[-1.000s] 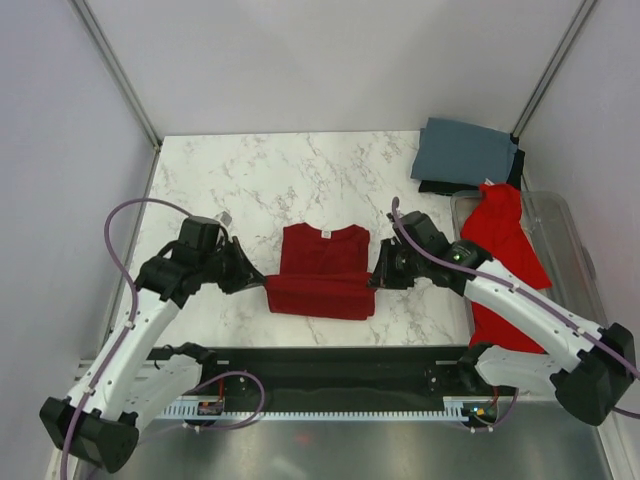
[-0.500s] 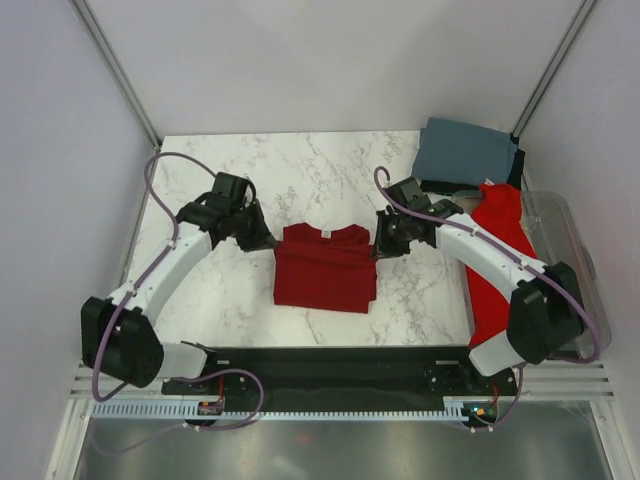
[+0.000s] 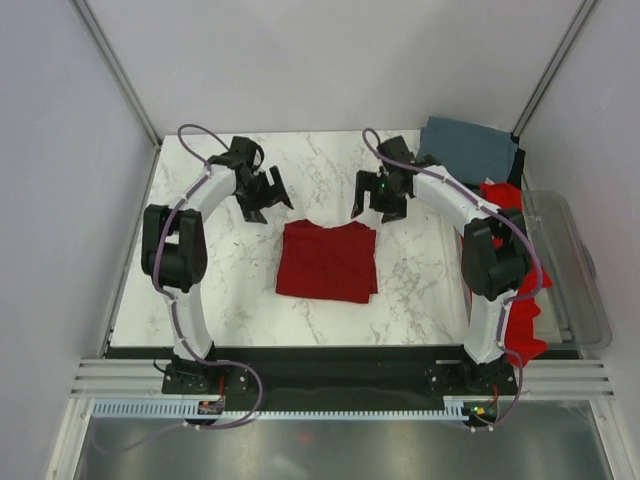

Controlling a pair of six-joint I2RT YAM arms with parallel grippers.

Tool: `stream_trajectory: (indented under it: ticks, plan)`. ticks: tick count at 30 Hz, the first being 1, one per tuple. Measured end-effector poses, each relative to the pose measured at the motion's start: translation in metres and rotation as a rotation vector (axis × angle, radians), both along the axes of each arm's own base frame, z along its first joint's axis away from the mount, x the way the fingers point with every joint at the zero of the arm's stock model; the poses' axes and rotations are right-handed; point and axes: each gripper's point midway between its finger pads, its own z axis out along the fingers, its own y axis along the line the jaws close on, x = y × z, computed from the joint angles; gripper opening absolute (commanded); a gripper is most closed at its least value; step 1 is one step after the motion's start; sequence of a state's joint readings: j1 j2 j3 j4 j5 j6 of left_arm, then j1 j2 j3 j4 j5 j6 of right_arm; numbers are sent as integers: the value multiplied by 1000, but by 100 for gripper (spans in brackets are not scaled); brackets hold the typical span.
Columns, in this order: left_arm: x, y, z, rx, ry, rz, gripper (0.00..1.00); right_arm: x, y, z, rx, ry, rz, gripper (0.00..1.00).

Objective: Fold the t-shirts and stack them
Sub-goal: Fold the tshirt

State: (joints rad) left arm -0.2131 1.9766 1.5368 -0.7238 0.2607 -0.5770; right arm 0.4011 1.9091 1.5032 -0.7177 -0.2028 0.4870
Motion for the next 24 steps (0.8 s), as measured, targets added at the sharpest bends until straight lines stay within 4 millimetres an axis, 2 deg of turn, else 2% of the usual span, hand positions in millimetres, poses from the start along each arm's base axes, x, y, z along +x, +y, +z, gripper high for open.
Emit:
stream_trajectory:
  ticks: [2,5,7,9,10,12,14,17,19,21,24]
  plan:
    - [12,4,9,0,-22,-1,95,27,0,20,-1,-55,-13,95]
    - [11,7,48,-9,-93,-1,93,42,-1,65,32,-161,-31,95]
    - [0,7,78,-22,-154,-5,90,29,2,93,71,-220,-24,94]
    - [-25,8,109,-39,-227,-15,85,-1,12,115,136,-262,-3,92]
    - [-37,7,120,-50,-260,-18,84,-17,19,120,163,-272,16,91]
    - [-68,2,129,-75,-294,-38,82,-56,40,122,231,-264,71,90]
    - [-92,-9,125,-104,-308,-65,81,-87,65,111,287,-233,137,89]
    - [-125,-32,91,-143,-254,-124,80,-120,90,68,330,-125,187,88]
    - [-146,-44,57,-163,-180,-157,78,-130,89,36,324,-60,178,88]
    - [-163,-47,26,-172,-115,-164,77,-138,81,3,293,-4,162,87]
    - [-175,-43,-8,-156,-51,-150,75,-142,70,-28,262,38,146,86]
